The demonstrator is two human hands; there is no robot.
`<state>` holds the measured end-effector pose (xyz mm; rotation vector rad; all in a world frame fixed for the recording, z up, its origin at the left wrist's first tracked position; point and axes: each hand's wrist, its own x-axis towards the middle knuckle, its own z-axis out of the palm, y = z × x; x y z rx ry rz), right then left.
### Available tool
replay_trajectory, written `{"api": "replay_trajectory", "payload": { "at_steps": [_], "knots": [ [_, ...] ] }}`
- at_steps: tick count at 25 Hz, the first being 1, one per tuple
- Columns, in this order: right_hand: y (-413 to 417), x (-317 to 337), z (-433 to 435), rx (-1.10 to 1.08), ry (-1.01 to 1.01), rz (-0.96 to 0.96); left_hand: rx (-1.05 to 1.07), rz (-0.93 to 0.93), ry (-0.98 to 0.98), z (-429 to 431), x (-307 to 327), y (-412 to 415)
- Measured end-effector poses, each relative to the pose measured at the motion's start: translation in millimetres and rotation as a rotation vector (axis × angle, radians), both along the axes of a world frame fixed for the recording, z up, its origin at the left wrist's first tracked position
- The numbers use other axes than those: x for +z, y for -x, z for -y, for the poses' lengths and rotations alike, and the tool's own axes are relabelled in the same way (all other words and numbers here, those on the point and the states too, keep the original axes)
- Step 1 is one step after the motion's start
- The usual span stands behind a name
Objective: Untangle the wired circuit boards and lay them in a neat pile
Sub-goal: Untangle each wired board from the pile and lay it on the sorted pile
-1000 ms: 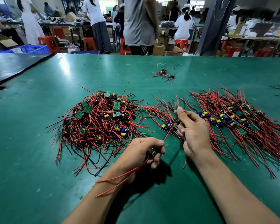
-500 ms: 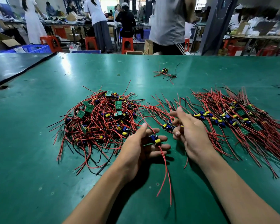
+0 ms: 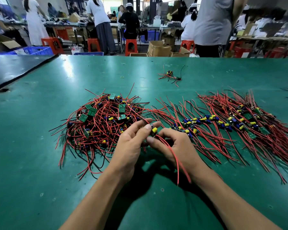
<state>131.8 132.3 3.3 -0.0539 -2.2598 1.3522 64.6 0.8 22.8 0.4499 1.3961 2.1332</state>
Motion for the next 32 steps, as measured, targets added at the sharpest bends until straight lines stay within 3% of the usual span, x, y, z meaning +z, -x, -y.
{"api": "replay_trajectory", "payload": {
  "at_steps": [4,8,10,17,22,29,32],
  "knots": [
    [6,6,7,0.057,0.54,0.1,0.03,-0.009,-0.007,0,0,2],
    [6,13,5,0.131,0.927,0.087,-0.005,0.016,-0.038,1,-1,1],
    [1,17,-3,0.197,1.011,0.14,-0.029,0.041,-0.057,2,-2,1],
    [-9,21,-13,0.332,0.861,0.398,-0.233,0.137,0.07,3,0,0],
    [-6,18,-17,0.316,0.923,0.37,-0.264,0.149,0.028,3,-7,-3],
    [-2,12,-22,0.088,0.699,0.274,-0.208,0.212,0.139,1,-6,-2],
    [-2,9,-23,0.091,0.63,0.267,-0.174,0.26,0.163,-1,-6,-3]
  ]
}}
